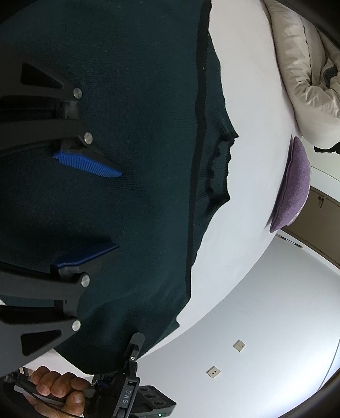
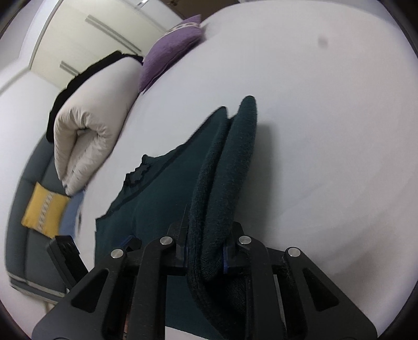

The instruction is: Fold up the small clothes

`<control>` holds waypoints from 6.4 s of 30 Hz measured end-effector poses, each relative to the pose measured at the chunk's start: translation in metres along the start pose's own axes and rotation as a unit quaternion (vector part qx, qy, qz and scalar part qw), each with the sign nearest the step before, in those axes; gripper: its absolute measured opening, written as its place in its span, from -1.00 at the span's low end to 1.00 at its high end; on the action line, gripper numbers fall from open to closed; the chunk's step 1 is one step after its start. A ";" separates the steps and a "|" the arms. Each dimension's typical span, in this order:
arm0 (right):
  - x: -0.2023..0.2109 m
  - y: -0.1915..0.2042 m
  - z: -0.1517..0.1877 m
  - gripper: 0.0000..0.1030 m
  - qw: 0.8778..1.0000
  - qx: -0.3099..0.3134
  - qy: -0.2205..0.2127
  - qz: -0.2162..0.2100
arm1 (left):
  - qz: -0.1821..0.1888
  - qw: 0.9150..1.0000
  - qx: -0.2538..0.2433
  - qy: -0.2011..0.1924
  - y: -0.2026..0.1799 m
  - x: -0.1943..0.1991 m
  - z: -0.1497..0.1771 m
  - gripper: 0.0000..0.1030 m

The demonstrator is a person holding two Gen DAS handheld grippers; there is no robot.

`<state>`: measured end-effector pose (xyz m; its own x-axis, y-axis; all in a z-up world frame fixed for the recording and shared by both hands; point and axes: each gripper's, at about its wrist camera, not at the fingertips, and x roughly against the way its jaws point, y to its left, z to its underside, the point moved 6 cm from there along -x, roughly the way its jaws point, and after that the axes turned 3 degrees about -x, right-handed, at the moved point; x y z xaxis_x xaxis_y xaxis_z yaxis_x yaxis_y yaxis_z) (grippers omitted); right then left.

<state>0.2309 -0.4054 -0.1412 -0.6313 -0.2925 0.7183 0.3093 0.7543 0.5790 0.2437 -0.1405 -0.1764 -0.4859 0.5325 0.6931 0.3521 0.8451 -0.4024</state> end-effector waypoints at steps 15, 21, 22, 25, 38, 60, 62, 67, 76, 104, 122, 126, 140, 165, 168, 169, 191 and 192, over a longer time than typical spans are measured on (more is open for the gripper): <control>-0.044 0.193 0.081 -0.70 0.955 0.286 0.057 0.050 | 0.179 0.960 0.214 -0.022 0.071 0.051 -0.011 0.56; -0.080 0.202 0.127 -0.66 0.931 0.345 0.089 0.078 | 0.194 0.954 0.229 0.017 0.066 0.037 -0.018 0.66; -0.079 0.201 0.128 -0.62 0.933 0.342 0.092 0.070 | 0.193 0.954 0.229 0.022 0.066 0.033 -0.021 0.66; -0.067 0.198 0.127 -0.45 0.939 0.326 0.103 0.033 | 0.176 0.958 0.224 0.039 0.059 0.021 -0.028 0.57; 0.055 0.130 0.116 0.06 0.967 0.239 0.055 -0.070 | 0.113 0.967 0.214 0.079 0.047 0.008 -0.029 -0.68; -0.002 0.170 0.153 0.10 0.950 0.307 0.038 -0.052 | 0.106 0.966 0.234 0.039 0.158 0.131 -0.064 -0.74; -0.004 0.189 0.168 0.09 0.942 0.327 0.050 -0.054 | 0.089 0.965 0.242 0.043 0.182 0.142 -0.061 -0.73; -0.033 0.228 0.213 0.09 0.916 0.391 0.084 -0.035 | 0.065 0.960 0.269 0.053 0.229 0.147 -0.046 -0.74; -0.062 0.226 0.236 0.07 0.915 0.389 0.102 -0.021 | 0.046 0.953 0.297 0.048 0.256 0.132 -0.012 -0.48; -0.041 0.159 0.218 -0.08 0.946 0.162 0.196 -0.202 | -0.132 0.991 0.008 -0.017 0.157 0.164 0.054 -0.39; -0.118 0.235 0.062 -0.04 0.967 0.089 0.156 -0.183 | -0.126 0.991 0.006 0.041 0.175 0.091 -0.049 -0.02; -0.167 0.220 0.042 -0.04 0.974 0.049 0.155 -0.159 | -0.119 0.992 -0.006 0.029 0.179 0.083 -0.048 0.01; -0.131 0.232 0.036 -0.09 0.973 0.072 0.115 -0.185 | -0.119 0.993 -0.002 0.021 0.182 0.081 -0.046 0.03; -0.088 0.144 0.079 0.45 0.982 0.072 0.140 -0.102 | -0.126 0.991 0.030 -0.029 0.173 0.154 -0.032 0.37; -0.094 0.140 0.090 0.47 0.974 0.052 0.172 -0.137 | -0.106 0.990 0.085 -0.033 0.196 0.177 -0.012 0.46; -0.098 0.140 0.095 0.47 0.971 0.052 0.186 -0.143 | -0.101 0.989 0.104 -0.016 0.205 0.176 -0.003 0.45; -0.119 0.164 0.127 -0.13 0.964 0.087 0.218 -0.126 | 0.031 0.977 0.186 0.102 0.195 0.114 0.014 -0.44; -0.113 0.166 0.127 -0.18 0.964 0.095 0.214 -0.123 | 0.031 0.977 0.185 0.099 0.194 0.121 0.012 -0.48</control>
<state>0.2636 -0.1728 -0.1753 -0.3059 -0.6612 0.6850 0.0258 0.7134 0.7002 0.2437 0.0880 -0.1781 -0.2956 0.5947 0.7477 0.0457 0.7905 -0.6107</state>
